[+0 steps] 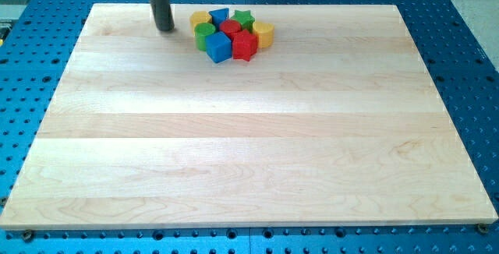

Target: Push the hexagon into the green circle

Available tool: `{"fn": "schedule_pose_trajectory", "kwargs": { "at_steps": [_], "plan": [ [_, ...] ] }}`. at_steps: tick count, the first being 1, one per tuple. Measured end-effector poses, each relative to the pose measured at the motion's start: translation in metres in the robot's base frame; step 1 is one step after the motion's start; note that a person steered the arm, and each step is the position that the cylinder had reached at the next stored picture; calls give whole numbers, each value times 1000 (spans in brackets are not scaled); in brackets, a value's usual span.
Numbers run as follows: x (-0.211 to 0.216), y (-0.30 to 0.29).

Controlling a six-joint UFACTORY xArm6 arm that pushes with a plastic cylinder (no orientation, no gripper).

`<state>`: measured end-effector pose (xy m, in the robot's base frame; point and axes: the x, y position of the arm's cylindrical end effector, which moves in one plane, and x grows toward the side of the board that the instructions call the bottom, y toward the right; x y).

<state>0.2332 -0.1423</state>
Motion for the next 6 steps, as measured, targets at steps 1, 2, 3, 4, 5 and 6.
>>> {"fn": "schedule_pose_trajectory", "kwargs": {
  "at_steps": [1, 2, 3, 4, 5, 6],
  "plan": [
    [-17, 26],
    [-7, 52],
    [37, 72],
    [75, 75],
    [44, 54],
    [-2, 51]
  ]
}}
